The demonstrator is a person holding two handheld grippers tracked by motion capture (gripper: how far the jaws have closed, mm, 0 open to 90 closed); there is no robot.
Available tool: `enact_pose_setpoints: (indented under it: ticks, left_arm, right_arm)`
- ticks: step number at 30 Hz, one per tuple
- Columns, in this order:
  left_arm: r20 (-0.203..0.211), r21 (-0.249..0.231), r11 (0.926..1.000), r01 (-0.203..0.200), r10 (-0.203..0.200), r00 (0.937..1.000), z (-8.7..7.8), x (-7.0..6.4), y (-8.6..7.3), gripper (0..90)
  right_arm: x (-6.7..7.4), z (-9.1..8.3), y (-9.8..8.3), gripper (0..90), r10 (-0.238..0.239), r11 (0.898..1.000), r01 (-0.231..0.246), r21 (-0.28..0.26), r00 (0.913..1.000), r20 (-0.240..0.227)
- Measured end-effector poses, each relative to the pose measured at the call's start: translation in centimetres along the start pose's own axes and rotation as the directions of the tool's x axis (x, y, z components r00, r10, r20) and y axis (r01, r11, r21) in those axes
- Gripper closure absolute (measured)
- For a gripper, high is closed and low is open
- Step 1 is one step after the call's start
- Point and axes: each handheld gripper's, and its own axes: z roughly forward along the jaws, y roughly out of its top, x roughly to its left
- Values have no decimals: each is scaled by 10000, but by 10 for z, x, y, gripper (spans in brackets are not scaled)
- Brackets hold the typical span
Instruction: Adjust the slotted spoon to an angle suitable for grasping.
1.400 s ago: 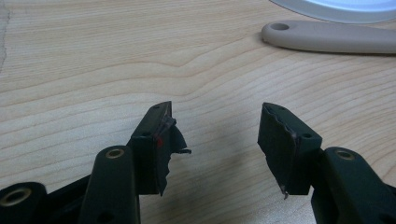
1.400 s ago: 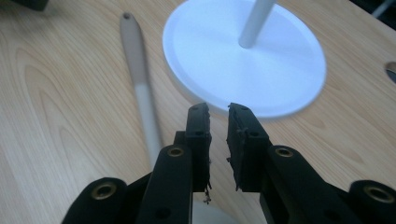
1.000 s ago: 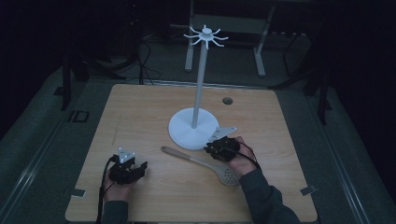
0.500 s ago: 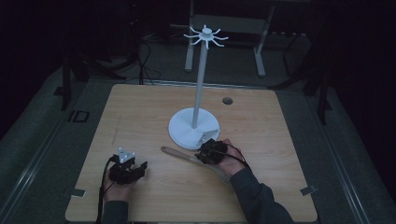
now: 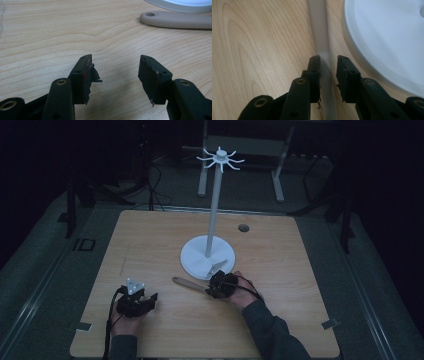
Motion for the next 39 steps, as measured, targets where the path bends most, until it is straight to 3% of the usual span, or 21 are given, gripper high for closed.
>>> enact_pose_setpoints:
  ticks: [9,17,26,33,39]
  left_arm:
    - [0,-3,10000,-9,9,10000,0,0,0,455]
    - [-15,-14,10000,4,-4,10000,0,1,0,454]
    - [-37,35,10000,-20,20,10000,1,-1,0,454]
    - [-36,62,10000,-30,30,10000,1,-1,0,454]
    - [-7,64,10000,-40,40,10000,1,-1,0,454]
  right_arm:
    - [1,6,-1,755,-61,9999,64,117,9998,-191]
    - [1,-2,-10,765,-272,9996,272,28,9996,66]
    - [-22,-39,-42,765,609,9973,-580,-457,9959,664]
    - [-42,-53,-71,762,1437,9895,-1442,-41,9833,1116]
    - [-45,-52,-75,757,1480,9876,-1530,341,9818,1194]
